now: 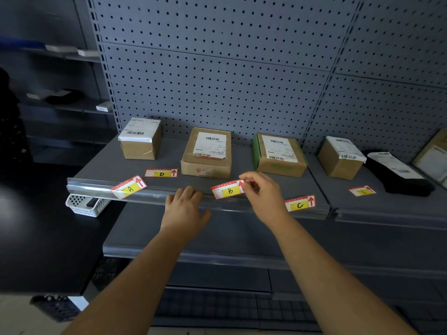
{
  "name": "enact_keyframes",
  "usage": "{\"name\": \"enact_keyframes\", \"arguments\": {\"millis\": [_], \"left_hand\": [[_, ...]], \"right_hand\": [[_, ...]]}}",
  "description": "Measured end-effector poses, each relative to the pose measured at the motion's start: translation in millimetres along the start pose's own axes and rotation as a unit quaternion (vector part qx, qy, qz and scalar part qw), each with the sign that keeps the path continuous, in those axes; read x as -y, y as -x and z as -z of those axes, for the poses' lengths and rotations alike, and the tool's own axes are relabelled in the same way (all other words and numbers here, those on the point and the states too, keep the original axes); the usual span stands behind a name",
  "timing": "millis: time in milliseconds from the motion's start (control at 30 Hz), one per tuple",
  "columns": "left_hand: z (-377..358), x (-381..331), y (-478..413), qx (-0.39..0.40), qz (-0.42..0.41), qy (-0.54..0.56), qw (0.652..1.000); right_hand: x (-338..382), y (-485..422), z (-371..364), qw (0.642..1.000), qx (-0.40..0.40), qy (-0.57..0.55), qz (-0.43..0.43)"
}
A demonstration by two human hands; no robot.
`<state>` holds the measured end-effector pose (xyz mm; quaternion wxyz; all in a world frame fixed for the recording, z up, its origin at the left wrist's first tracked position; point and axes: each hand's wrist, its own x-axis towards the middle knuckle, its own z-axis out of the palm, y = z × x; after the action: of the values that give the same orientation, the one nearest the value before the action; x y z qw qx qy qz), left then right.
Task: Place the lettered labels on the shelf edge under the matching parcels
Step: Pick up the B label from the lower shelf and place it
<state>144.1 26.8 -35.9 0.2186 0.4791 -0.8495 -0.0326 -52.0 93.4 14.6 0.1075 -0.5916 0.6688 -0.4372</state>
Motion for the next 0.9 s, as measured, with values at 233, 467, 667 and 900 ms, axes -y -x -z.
{"name": "enact_keyframes", "arguments": {"millis": [233, 467, 667, 900], "left_hand": [[-1.2, 0.1, -0.1, -0.007, -0.001, -0.006, 1.000], [0.2, -0.2, 1.9, -0.011, -0.003, -0.028, 1.000], [-0.2, 2.6, 7.5, -0.018, -0.014, -0.015, 1.000], [3.6, 4.8, 10.8, -0.006, -0.014, -0.003, 1.000]], "right_hand": [[-1.3, -1.9, 0.1, 1.000, 0.001, -0.013, 0.007], [2.0, -4.4, -5.6, 1.000, 0.012, 0.004, 0.014], [3.9, -7.4, -12.9, 0.999, 0.022, 0.033, 0.026], [0.0, -13.5, -23.0, 0.994, 0.008, 0.077, 0.076]]}}
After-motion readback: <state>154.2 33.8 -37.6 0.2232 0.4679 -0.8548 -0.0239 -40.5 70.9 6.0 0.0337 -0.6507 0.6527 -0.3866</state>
